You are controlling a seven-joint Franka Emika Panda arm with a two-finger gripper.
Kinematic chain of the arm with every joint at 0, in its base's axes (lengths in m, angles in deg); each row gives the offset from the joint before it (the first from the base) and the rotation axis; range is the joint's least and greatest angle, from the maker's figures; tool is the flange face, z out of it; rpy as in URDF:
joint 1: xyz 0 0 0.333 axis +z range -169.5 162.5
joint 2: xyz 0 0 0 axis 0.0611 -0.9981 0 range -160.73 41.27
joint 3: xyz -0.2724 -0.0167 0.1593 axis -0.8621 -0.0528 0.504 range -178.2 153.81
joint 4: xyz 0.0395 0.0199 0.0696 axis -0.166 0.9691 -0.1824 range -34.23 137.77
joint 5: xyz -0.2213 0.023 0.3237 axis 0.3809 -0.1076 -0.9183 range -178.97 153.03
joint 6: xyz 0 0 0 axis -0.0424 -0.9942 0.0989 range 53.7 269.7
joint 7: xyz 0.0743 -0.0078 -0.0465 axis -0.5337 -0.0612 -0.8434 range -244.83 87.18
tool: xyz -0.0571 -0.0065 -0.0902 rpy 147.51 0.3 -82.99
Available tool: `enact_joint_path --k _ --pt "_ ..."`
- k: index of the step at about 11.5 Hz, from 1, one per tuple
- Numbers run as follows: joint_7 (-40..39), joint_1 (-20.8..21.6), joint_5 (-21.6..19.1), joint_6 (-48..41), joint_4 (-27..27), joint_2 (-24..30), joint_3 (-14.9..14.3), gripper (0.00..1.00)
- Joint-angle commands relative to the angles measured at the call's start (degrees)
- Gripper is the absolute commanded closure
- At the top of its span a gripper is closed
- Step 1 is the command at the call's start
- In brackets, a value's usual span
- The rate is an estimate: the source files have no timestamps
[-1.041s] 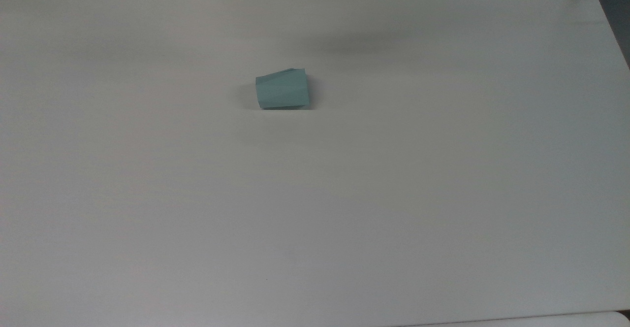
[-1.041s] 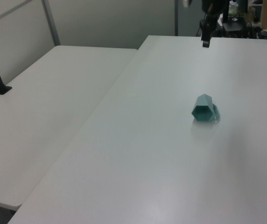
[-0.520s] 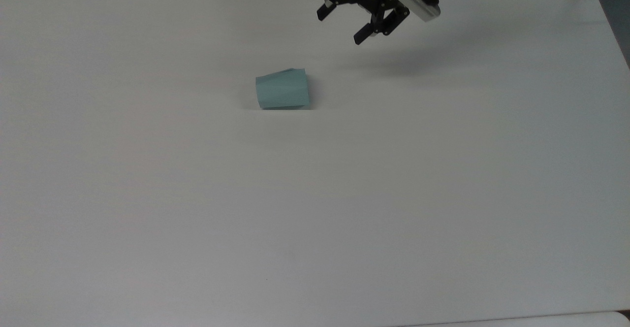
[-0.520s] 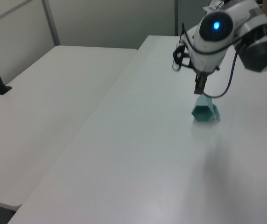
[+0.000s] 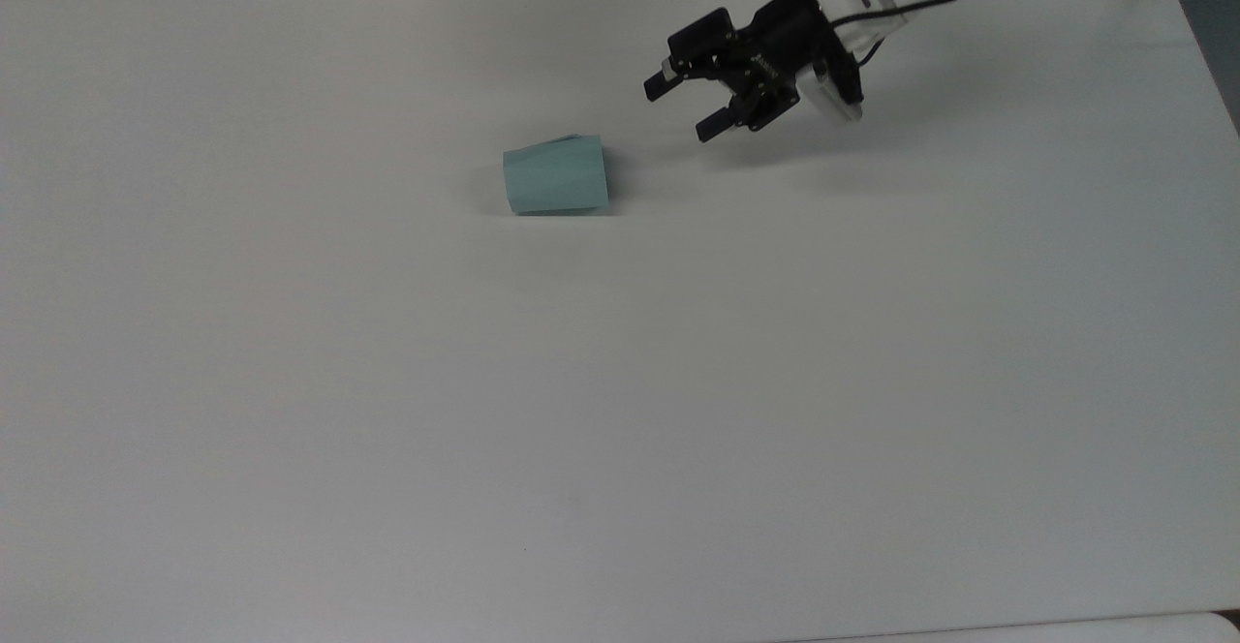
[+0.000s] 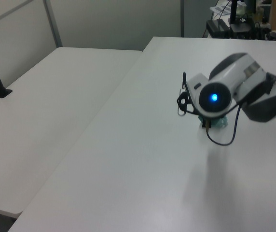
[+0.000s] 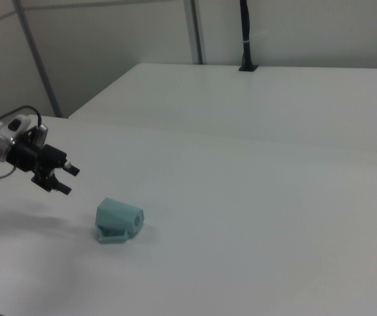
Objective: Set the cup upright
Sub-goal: 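Move the gripper down toward the rim of the teal cup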
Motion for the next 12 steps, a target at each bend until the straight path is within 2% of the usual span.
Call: enact_joint_path --k 1,4,9,12 --pt "4.5 1.5 4.5 -2.7 1.3 -2.8 -0.4 0.00" --pt "12.0 0.8 8.4 -2.2 4.9 -3.2 -0.4 0.00" --pt "13.7 -3.4 11.9 0.4 7.0 -5.3 -0.4 0.00" --pt "13.8 -4.8 12.2 0.7 7.7 -5.6 -0.4 0.00"
